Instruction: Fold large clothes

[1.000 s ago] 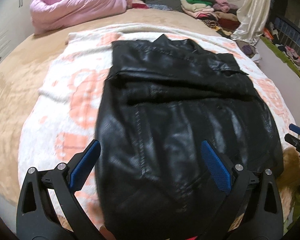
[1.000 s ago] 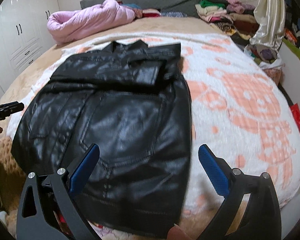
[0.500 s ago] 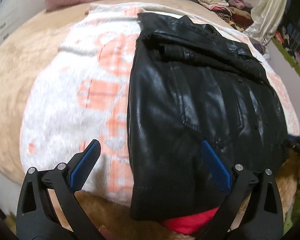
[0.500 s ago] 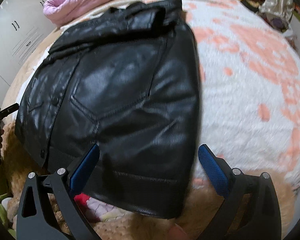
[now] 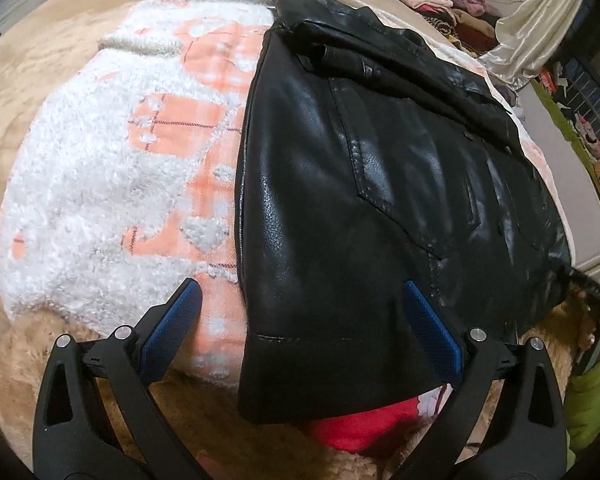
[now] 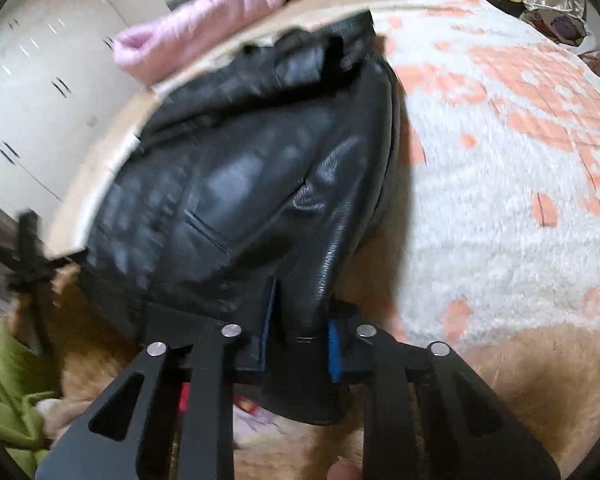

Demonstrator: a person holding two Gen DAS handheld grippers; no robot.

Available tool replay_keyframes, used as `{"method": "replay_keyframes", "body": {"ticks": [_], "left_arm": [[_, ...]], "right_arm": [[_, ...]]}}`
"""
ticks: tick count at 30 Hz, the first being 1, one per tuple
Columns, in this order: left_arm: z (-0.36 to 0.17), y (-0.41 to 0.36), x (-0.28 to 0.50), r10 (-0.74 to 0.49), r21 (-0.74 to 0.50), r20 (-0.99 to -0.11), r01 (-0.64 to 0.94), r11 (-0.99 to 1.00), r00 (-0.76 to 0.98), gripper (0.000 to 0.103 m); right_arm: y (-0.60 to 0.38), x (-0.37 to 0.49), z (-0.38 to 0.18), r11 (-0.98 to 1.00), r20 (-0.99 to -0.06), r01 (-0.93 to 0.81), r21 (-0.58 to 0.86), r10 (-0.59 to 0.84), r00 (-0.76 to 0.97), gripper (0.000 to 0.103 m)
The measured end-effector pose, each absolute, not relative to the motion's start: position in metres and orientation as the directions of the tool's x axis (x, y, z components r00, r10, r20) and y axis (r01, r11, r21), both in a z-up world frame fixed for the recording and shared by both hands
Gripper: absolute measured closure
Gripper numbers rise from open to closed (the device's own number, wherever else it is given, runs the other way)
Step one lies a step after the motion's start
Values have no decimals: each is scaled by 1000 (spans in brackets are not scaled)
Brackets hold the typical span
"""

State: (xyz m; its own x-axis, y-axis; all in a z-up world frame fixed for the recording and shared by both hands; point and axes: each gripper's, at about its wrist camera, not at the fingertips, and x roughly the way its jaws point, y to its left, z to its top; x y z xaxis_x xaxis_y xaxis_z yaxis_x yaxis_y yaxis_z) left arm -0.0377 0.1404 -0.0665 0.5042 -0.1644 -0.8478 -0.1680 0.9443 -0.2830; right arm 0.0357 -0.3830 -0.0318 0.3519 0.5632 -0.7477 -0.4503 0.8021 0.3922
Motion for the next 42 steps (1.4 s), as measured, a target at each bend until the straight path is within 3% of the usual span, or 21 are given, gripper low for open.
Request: {"method": "replay_keyframes", "body": {"ticks": [4, 7, 11, 13, 14, 15, 16, 33, 42], "left_arm": [[-72, 139, -38, -158, -269, -864, -173, 948, 478, 10], [-71, 137, -41, -151, -257, -871, -171, 951, 468, 17], [-68, 135, -48, -160, -271, -863, -171, 947, 480, 53], [-65, 133, -49, -132, -245, -867, -180, 953, 480, 61], [-63, 134, -51, -119, -238, -865, -191, 952, 487, 71], [-60, 135, -49, -117, -240, -861, -194, 951, 494, 90], [-55, 137, -50, -137, -267, -849, -189, 945, 511, 92], [37, 141, -12, -176, -357, -684, -114, 927, 708, 97], [72, 152, 48, -169, -401, -609, -118, 908, 775, 97]], "right_arm": [[-391, 38, -9, 743, -649, -477, 470, 657, 384, 89], [-395, 46, 10, 697, -570, -490, 524, 714, 407, 92], [-383, 57, 30, 671, -513, -529, 519, 740, 436, 92], [-374, 68, 34, 663, -498, -537, 521, 748, 439, 92], [-372, 70, 34, 661, -493, -540, 521, 750, 441, 92], [-370, 72, 36, 661, -489, -543, 518, 749, 447, 92], [-369, 74, 37, 663, -485, -544, 514, 748, 454, 92], [-378, 109, 64, 661, -365, -513, 548, 741, 564, 92], [-367, 161, 77, 681, -358, -460, 570, 709, 608, 92]]}}
